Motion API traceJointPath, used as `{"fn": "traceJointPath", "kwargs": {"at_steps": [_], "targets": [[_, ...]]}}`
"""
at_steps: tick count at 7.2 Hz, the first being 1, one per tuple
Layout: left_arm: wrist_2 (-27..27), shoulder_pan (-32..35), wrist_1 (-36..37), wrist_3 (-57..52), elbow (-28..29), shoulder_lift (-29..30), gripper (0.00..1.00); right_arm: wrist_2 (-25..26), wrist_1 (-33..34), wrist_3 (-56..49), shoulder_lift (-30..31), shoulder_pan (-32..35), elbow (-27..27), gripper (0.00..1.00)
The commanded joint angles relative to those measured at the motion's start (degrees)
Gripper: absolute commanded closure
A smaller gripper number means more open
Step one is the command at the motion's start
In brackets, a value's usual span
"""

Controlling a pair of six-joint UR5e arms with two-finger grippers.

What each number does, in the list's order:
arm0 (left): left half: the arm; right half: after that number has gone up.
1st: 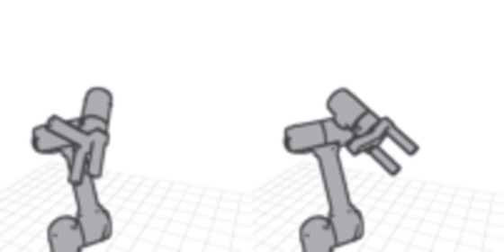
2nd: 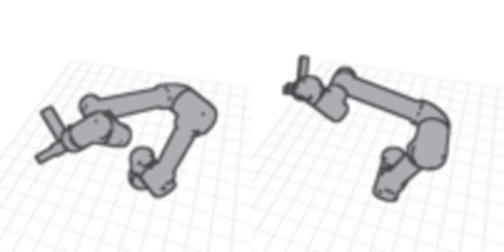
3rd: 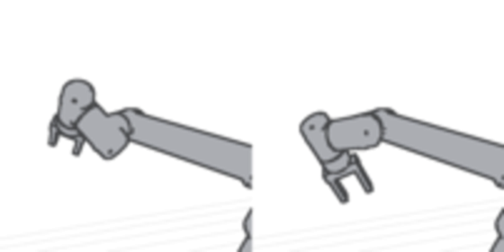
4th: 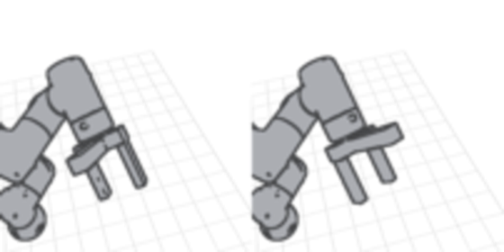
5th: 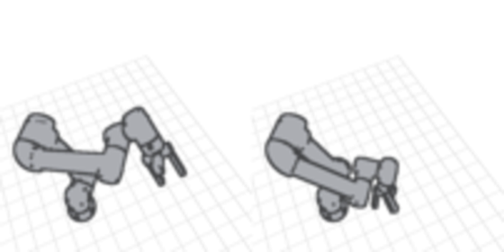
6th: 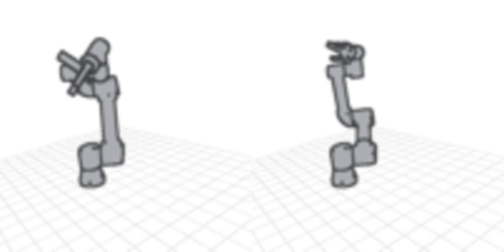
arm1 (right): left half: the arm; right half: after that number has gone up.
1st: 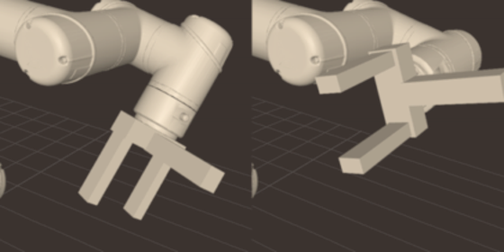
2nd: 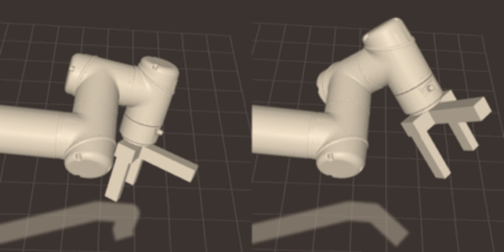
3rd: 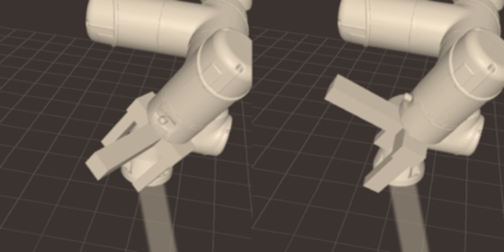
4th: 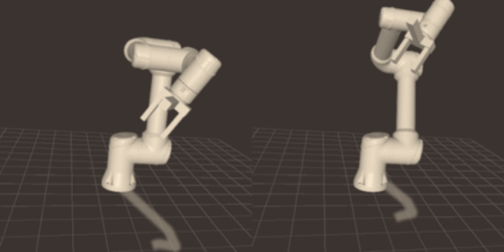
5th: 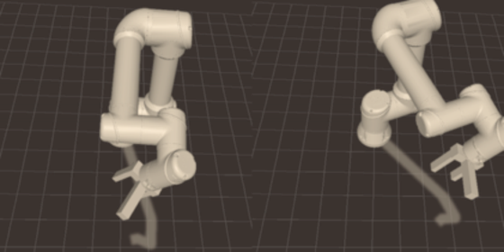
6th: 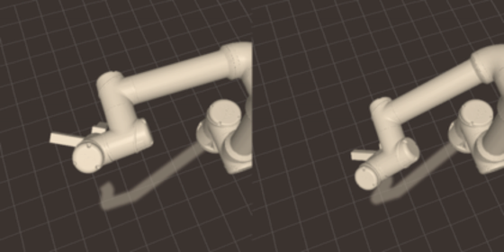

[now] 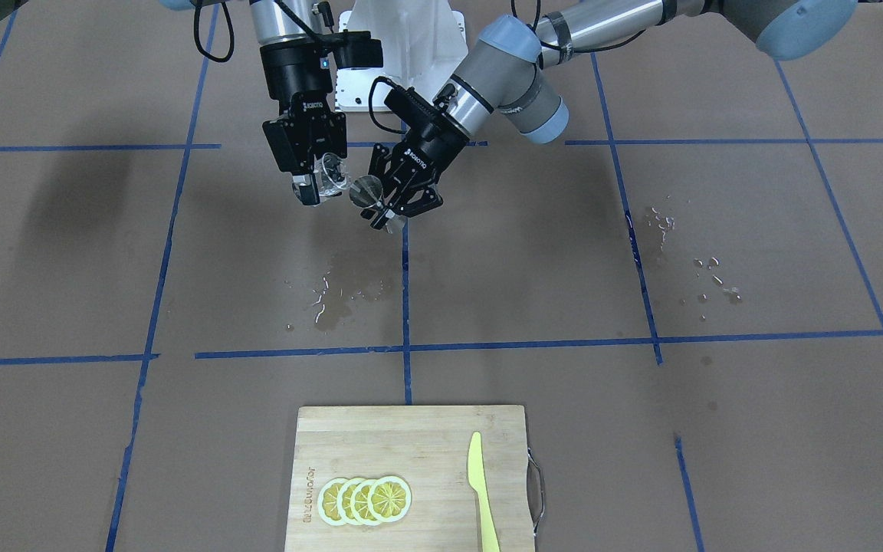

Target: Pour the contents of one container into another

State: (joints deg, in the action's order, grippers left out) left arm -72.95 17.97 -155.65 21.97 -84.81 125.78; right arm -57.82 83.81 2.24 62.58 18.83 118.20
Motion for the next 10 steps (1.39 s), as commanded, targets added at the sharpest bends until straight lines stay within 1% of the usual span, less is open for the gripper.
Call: {"fn": "traceJointPath", "kwargs": {"at_steps": [1,2,5,8,9,10], "targets": [[-0.09,0.31,0.00,0.00,0.00,-0.01,1.00,1.65,2.31,-4.85,-1.49,-0.38,-0.17,1.00],[-0.09,0.31,0.00,0.00,0.00,-0.01,1.00,3.31,3.10,-8.18,-1.94,-0.55,-0.17,1.00],[-0.09,0.31,-0.09,0.00,0.00,-0.01,1.00,3.77,4.25,-11.45,-2.73,-0.64,-0.17,1.00],[-0.09,0.31,-0.09,0.00,0.00,-0.01,1.00,6.22,4.34,-15.41,-2.91,-0.64,-0.17,1.00],[-0.09,0.31,-0.09,0.00,0.00,-0.01,1.00,6.66,6.17,-16.21,-5.17,-0.55,-0.17,1.00],[-0.09,0.31,-0.09,0.00,0.00,-0.01,1.00,8.93,11.93,-16.56,-8.15,-0.64,-0.17,1.00]]}}
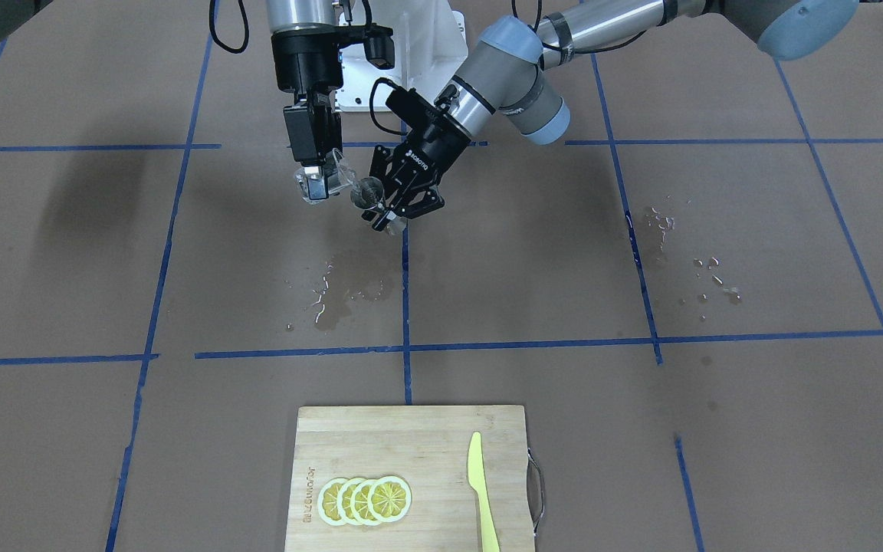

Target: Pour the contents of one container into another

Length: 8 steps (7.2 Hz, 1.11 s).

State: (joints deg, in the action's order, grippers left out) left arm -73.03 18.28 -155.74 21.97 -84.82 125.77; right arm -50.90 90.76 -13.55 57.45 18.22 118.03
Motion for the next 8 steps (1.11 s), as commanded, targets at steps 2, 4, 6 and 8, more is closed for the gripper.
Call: {"fn": "traceJointPath", "kwargs": {"at_steps": [2,4,6,8], "targets": [[0.00,0.09,0.00,0.00,0.00,0.00,1.00,2.29,5.83,-0.86,-3.40,-0.11,-0.08,1.00],[0.00,0.09,0.00,0.00,0.00,0.00,1.00,2.82,5.83,-2.88,-3.31,-0.20,-0.08,1.00],[0.09,0.09,0.00,0.09,0.00,0.00,1.00,2.73,5.05,-1.84,-3.48,-0.37,0.18,1.00],[0.09,0.09,-0.09,0.44,-0.17,0.09,1.00,2.56,3.56,4.80,-2.79,-0.72,0.01,1.00]]}}
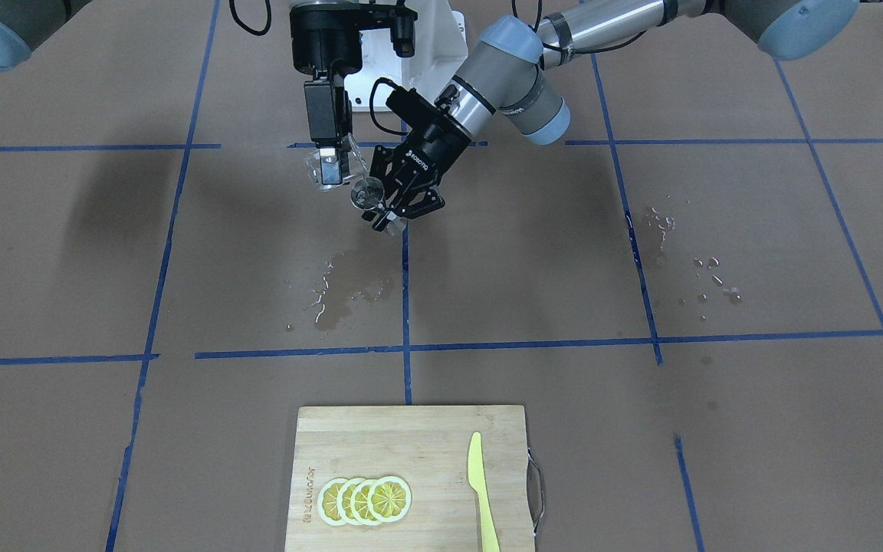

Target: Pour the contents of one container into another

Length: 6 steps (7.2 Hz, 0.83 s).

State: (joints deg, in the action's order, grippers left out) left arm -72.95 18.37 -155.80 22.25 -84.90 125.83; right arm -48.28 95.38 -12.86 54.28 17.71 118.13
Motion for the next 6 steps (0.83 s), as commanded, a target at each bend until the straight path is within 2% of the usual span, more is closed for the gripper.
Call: {"fn": "traceJointPath", "kwargs": {"at_steps": [1,4,6], "targets": [[0.00,0.09,-0.11,0.33,-0.09,0.03,1.00,-0.06,-1.86,7.46,0.47,-0.66,-0.26,1.00],[0.00,0.53,-2.65,0.42,-0.18,-0.23,1.00,-0.85,-6.07,12.49,1.26,-0.05,1.22,1.00],[0.18,0.61,-3.54,0.60,-0.36,-0.32,1.00,-0.94,-6.09,20.55,5.99,0.39,5.61,1.00]]}}
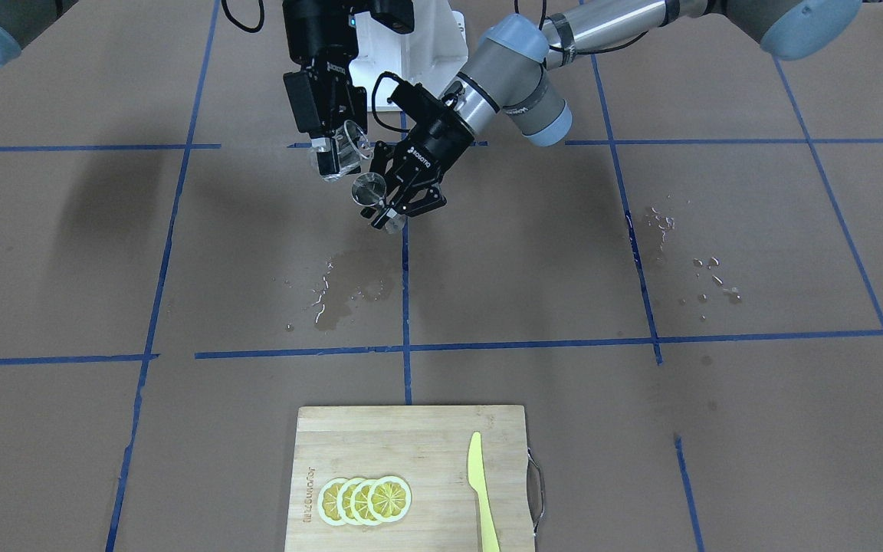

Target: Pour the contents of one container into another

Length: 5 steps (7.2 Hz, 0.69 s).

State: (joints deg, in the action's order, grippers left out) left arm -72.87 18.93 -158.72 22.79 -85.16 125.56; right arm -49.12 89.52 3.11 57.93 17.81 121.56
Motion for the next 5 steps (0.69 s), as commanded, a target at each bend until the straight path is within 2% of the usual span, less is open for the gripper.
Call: {"fn": "traceJointPath", "kwargs": {"at_steps": [1,3,4,5], "targets": [[0.09,0.58,-0.89,0.41,-0.09,-0.05,1.00,-0.10,-0.31,8.45,2.80,0.99,2.53,1.00],[0.27,1.46,-2.20,7.94,-0.18,-0.41,1.00,-0.45,-2.40,24.39,4.29,1.26,2.54,1.00],[0.88,2.42,-2.30,8.41,-0.44,-0.58,1.00,-0.45,-7.64,29.79,6.30,1.26,2.54,1.00],[5.15,2.95,-2.12,8.67,-1.92,-1.89,1.00,-0.63,-10.48,35.42,7.63,1.26,2.45,1.00]]}}
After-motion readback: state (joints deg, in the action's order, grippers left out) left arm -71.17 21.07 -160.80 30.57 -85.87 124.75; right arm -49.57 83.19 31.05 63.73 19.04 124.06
